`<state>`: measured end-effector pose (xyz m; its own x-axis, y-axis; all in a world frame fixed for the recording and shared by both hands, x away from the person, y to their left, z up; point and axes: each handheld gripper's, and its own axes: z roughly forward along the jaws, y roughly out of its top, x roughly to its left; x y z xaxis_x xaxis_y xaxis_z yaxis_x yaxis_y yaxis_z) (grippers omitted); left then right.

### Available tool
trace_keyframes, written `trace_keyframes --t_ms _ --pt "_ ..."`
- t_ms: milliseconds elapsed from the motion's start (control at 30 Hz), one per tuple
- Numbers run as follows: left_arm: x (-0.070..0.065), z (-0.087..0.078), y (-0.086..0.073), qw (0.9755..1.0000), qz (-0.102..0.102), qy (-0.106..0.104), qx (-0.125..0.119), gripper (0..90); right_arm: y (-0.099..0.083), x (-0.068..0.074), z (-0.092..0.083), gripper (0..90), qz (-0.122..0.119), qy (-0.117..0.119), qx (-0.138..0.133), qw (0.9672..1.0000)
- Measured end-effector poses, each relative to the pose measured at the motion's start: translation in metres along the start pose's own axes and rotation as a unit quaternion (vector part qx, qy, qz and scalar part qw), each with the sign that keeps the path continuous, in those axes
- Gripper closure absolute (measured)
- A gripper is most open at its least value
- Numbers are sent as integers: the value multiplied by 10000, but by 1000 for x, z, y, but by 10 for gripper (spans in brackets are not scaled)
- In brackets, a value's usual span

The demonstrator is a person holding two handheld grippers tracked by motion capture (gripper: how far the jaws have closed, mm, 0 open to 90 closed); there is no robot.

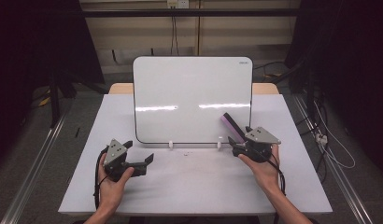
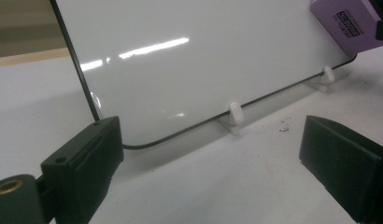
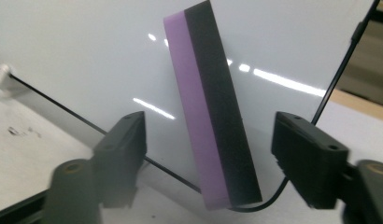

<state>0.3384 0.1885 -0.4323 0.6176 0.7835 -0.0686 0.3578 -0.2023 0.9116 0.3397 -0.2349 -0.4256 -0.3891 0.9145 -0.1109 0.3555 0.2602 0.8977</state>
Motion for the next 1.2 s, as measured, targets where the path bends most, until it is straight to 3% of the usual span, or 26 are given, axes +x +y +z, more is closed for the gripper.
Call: trace_keyframes --t_ms 133,267,367,533,667,967,1200 --pt "3 0 -1 10000 57 37 63 61 -3 -4 -5 109 337 136 -36 9993" --pt "5 0 -1 9999 17 27 109 64 -6 -8 -12 84 526 217 -134 9983" --pt "7 -2 0 9999 2 45 109 65 -8 -10 -18 84 506 152 -179 9984" --pt "6 -9 3 9996 185 183 119 65 -13 -13 -30 65 549 139 -225 9981" --pt "1 -16 5 9992 375 130 81 60 -16 -18 -41 59 621 123 -275 9976" --pt "7 -24 4 9990 349 288 27 59 -31 -30 -67 58 745 -166 -258 9968" --pt "16 -33 -2 9992 81 397 36 55 -52 -47 -88 61 890 -530 -323 9941"
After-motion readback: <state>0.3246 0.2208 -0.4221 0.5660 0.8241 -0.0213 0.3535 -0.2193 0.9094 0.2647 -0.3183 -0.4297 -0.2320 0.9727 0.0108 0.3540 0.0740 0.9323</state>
